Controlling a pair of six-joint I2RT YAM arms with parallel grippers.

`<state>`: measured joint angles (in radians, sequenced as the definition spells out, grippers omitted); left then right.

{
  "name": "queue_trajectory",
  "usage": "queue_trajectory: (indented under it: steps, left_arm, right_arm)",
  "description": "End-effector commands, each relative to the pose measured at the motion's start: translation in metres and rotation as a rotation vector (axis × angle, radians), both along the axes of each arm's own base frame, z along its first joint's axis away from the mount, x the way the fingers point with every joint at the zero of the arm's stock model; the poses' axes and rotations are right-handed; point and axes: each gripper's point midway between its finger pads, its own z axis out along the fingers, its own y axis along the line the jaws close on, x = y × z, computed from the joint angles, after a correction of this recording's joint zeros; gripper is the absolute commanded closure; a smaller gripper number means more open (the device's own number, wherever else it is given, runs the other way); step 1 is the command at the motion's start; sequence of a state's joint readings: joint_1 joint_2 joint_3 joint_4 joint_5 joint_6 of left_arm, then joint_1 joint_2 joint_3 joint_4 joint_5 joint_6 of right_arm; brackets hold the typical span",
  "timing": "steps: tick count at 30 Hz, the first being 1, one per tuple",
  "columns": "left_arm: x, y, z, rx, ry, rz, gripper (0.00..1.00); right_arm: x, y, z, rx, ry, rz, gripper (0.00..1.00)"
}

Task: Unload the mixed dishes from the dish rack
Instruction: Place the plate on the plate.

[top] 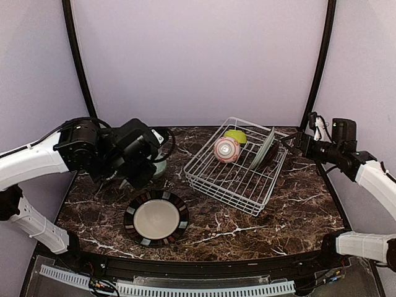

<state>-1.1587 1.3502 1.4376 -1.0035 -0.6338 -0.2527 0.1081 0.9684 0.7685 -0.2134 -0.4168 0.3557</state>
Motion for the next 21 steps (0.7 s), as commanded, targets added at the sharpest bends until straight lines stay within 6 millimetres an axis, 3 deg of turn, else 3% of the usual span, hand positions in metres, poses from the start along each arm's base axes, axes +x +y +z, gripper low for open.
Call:
queue_trajectory:
  steps: [1,5,11,16,21]
  left_arm:
    - [0.002,0.015,-0.007,0.044,-0.057,0.125,0.99]
    - [-0.015,0.010,-0.041,0.076,0.024,0.139,0.99]
    - [-0.038,-0.011,-0.075,0.095,0.077,0.150,0.99]
    - [-0.044,-0.015,-0.093,0.254,0.043,0.222,0.99]
    - [-0.048,-0.008,-0.091,0.446,-0.029,0.289,0.99]
  right_arm:
    - [0.001,0.003,0.015,0.027,-0.035,0.013,0.01]
    - [-0.002,-0.002,0.012,0.016,-0.035,-0.012,0.01]
    - [-0.001,0.001,0.008,0.041,-0.024,-0.004,0.01]
    - [-0.001,0.002,0.007,0.044,-0.018,-0.002,0.01]
    - [-0.003,0.001,0.005,0.048,-0.021,-0.006,0.01]
